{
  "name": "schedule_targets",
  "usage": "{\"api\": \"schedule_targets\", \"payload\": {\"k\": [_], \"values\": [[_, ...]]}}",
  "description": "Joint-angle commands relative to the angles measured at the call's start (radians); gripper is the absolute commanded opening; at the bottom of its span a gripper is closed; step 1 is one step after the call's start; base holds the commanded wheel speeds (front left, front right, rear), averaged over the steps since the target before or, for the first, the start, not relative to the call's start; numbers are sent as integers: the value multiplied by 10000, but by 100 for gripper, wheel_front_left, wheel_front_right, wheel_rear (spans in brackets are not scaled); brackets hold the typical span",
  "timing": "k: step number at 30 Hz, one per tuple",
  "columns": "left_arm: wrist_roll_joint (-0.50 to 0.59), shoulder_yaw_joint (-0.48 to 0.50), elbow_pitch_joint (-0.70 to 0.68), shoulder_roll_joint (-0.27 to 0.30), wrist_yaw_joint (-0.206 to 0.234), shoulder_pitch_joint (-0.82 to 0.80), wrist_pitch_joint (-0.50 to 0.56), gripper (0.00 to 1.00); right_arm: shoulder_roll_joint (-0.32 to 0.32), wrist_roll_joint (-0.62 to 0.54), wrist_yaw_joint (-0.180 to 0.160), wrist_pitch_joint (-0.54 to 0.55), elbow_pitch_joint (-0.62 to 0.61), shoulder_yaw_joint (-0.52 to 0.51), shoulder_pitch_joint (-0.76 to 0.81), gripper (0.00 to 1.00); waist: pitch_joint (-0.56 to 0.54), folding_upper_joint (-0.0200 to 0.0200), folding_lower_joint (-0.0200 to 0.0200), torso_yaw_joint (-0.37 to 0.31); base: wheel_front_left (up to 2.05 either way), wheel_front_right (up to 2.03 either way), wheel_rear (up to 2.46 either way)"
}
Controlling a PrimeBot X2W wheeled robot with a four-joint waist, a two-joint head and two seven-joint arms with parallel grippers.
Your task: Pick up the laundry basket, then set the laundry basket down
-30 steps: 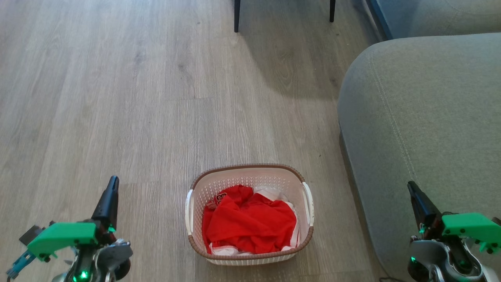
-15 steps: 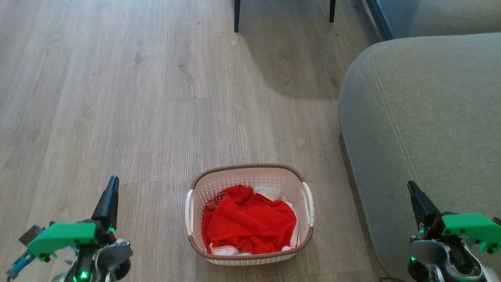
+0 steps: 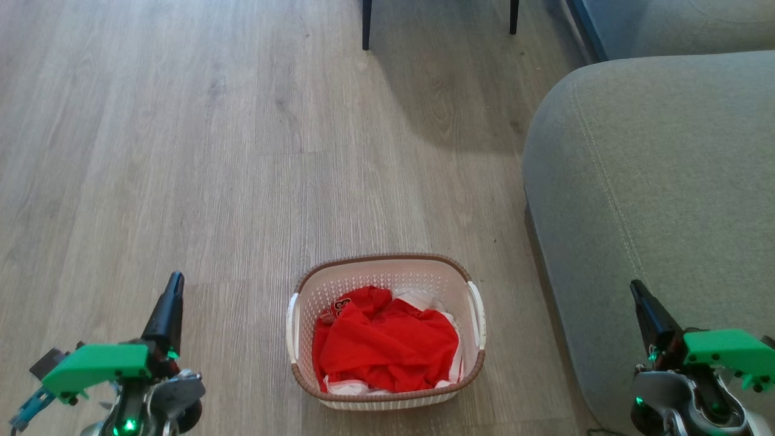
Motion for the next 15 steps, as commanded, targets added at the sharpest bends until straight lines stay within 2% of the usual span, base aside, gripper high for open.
{"api": "schedule_targets", "payload": {"k": [1, 7, 8, 15], "values": [[26, 361, -296, 39, -67, -594, 29, 0, -89, -83, -15, 74, -353, 171, -496, 0, 0, 0, 0, 0, 0, 0, 0], [26, 361, -296, 39, -67, -594, 29, 0, -89, -82, -15, 74, -353, 171, -496, 0, 0, 0, 0, 0, 0, 0, 0], [0, 0, -1, 0, 0, -1, -1, 100, 0, 0, 0, -1, 1, 1, -1, 100, 0, 0, 0, 0, 0, 0, 0], [27, -97, 581, -7, 11, 444, -87, 100, 84, -12, 0, -96, 626, 146, 328, 100, -10, 0, 0, 2, 0, 0, 0]]}}
